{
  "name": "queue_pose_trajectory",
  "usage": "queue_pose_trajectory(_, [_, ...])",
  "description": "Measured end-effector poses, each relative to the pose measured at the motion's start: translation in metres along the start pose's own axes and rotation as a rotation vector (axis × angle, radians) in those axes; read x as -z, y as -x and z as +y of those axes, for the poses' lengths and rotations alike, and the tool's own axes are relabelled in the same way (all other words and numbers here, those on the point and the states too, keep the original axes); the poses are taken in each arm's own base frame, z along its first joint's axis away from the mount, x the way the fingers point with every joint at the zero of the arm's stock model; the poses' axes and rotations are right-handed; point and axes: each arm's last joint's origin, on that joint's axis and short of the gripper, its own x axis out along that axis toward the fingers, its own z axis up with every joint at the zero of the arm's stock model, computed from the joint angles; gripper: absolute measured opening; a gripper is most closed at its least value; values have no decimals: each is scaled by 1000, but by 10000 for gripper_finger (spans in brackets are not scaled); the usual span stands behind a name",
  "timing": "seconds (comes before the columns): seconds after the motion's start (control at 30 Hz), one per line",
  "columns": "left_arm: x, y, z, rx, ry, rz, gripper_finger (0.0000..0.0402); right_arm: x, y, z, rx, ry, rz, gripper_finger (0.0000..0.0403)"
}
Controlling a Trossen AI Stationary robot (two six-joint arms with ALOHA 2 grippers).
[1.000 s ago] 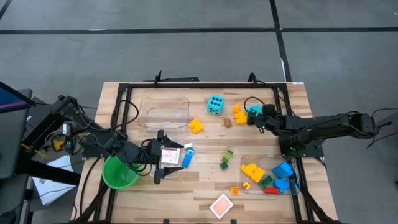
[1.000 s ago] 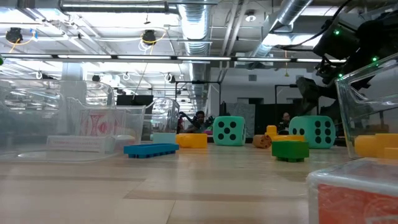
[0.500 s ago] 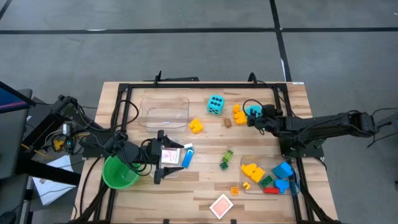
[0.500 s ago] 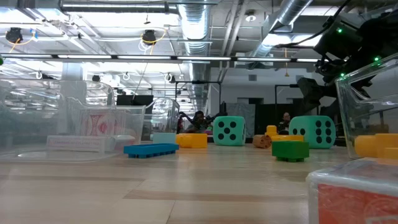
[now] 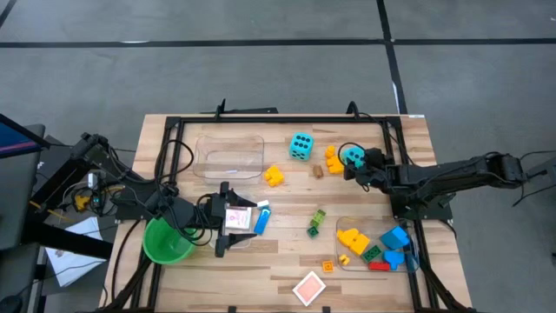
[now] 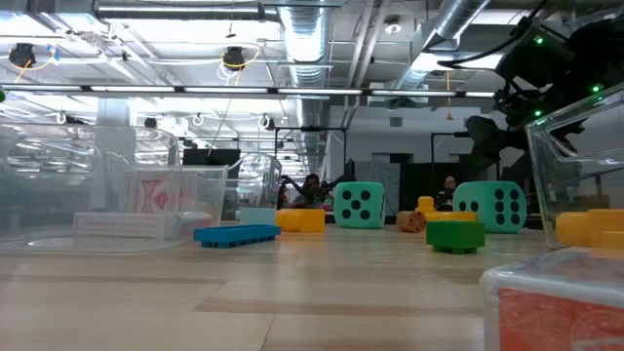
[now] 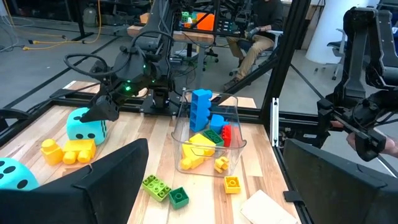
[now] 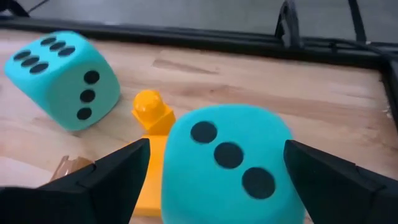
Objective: Pick & Place Toys
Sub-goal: Put the light blue dice into the top transparent bin
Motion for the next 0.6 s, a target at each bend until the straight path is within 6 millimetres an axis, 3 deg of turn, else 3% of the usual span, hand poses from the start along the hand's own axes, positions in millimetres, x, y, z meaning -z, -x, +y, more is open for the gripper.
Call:
queue_pose_trajectory(0.33, [0, 0, 0, 1, 2, -2, 369, 6, -10, 10, 59, 67, 5, 380])
queue_pose_trajectory(0.6, [0, 0, 0, 0, 1, -2, 369, -9, -4, 32, 79, 141, 10, 380])
